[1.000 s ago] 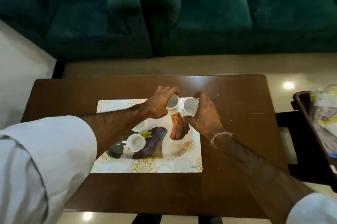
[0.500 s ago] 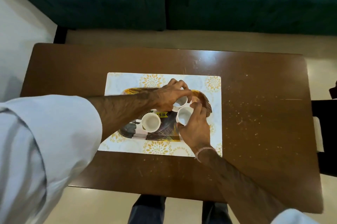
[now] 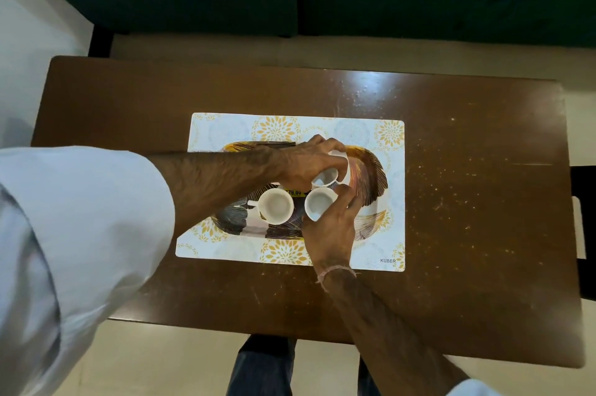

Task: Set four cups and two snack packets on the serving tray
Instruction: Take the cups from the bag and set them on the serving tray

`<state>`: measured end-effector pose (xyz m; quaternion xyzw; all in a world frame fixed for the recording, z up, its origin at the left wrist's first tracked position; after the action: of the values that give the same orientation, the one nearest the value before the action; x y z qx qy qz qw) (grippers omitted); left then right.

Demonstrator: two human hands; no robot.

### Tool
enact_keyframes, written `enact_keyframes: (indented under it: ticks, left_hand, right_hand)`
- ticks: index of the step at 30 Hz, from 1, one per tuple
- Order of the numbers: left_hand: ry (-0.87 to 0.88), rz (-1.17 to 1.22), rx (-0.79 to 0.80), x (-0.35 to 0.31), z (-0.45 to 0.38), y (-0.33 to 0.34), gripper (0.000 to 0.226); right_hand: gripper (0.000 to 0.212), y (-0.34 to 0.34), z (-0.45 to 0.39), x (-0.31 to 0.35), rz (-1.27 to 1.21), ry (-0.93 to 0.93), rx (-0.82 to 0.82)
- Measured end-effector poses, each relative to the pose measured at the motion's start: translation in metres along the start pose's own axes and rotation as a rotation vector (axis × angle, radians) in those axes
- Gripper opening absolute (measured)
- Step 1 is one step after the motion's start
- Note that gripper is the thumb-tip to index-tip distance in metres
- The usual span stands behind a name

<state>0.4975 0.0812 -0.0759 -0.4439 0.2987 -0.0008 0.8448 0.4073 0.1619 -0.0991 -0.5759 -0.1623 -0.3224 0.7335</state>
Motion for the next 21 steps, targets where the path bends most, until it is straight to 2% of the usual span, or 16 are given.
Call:
enact_keyframes:
  ticks: [5,10,15,21]
  left_hand:
    - [-0.002,-0.034,0.036,-0.003,0.004,-0.005,0.048]
    - [0.019,-0.072,-0.146,-0.007,0.012,-0.011,0.034]
    - [0.047,-0.135,0.095,-0.002,0.007,-0.007,0.043]
    - [0.044,-0.113,0.092,0.005,0.004,-0.004,0.052]
  right_hand:
    - [0.086,0.003,0.009,0.001,-0.028,0.013,-0.001]
    - [0.088,0.006,0.016,0.005,-0.066,0.040,0.020]
    - [0.089,0.008,0.018,0.009,-0.091,0.066,0.043]
    - [0.094,0.004,0.020,0.011,-0.055,0.038,0.070]
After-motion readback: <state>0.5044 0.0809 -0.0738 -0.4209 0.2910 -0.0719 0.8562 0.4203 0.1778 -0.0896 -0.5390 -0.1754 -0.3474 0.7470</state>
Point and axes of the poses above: each hand's wrist, its own z-axis away from the middle knuckle, its own y-axis out of the palm, x = y × z, the point moved 8 cm from there along -z, towards the middle knuckle, and after that the axes turned 6 degrees about -x, right-handed, at the moved point
